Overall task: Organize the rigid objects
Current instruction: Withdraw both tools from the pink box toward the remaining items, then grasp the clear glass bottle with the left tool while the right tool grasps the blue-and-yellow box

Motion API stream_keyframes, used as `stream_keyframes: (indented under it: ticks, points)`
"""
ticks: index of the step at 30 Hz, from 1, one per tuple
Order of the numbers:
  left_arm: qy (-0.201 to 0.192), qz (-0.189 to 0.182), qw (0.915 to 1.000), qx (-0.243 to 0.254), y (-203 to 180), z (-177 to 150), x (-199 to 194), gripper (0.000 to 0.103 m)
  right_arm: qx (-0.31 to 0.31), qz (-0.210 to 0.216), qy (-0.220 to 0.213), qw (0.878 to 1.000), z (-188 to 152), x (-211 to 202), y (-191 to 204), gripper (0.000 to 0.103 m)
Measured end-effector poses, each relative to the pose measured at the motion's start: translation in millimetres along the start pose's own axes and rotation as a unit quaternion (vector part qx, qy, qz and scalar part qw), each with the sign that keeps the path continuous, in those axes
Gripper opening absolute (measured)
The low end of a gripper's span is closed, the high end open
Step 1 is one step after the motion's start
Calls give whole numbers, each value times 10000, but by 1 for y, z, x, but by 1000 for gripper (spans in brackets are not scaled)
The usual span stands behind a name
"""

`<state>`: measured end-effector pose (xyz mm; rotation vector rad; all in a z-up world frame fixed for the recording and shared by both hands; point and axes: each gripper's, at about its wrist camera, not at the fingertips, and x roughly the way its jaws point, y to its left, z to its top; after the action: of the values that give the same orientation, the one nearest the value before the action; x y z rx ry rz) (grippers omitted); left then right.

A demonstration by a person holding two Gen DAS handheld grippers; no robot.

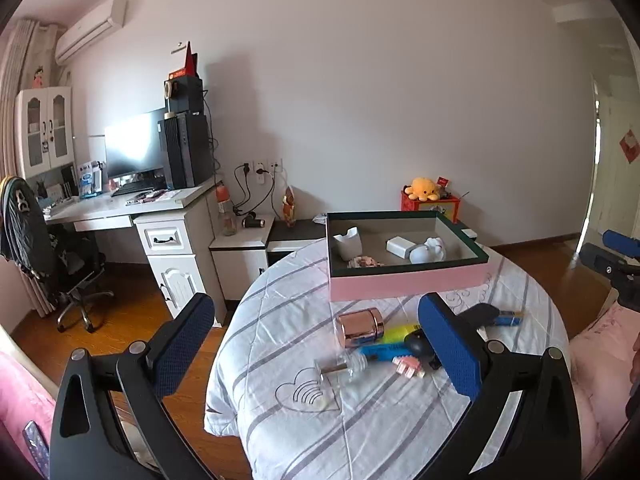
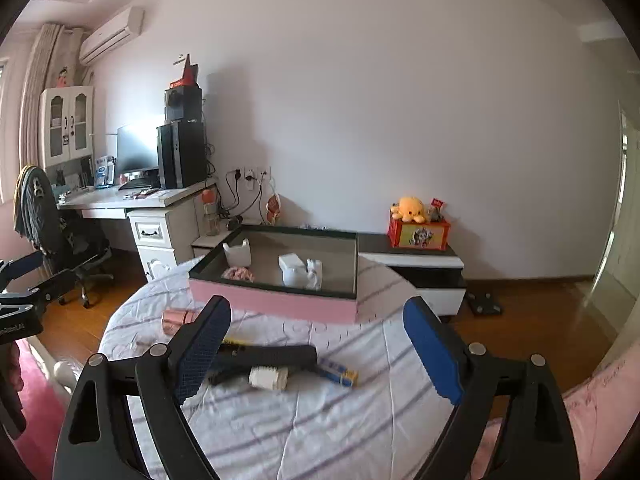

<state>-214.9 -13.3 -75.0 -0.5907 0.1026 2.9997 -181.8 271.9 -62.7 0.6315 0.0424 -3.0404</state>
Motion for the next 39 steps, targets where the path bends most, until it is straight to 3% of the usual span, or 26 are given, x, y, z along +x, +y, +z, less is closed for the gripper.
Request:
stream_keyframes:
  ticks: [11,22,27,33,35,37,39]
  points:
    - [370,127,9992,35,5,-22,16,103,88,-181,261,9995,-20,5,-8,90]
    - [1587,-77,9873,-42,-3,-74,108,103,261,-243,1100,9933,-62,64,-26,90]
    - [1883,-281,9816,-147,-7,-87,139,103,314,-231,1432,9889,-80,91,-36,90]
    - [2046,-199,9786,-107,-12,-92,166,103,361,-253,1718,9841,-92,119,-45,90]
    - [1924,-140,9812,-96,-12,-91,170,94,362,-251,1806,9826,-94,129,-48,90]
    - [1973,-241,9800,-101,-11,-93,175,73,358,-246,1867,9815,-96,137,-51,90]
    - [1931,-321,9806,-81,-10,-93,175,66,338,-212,1901,9809,-96,143,-52,90]
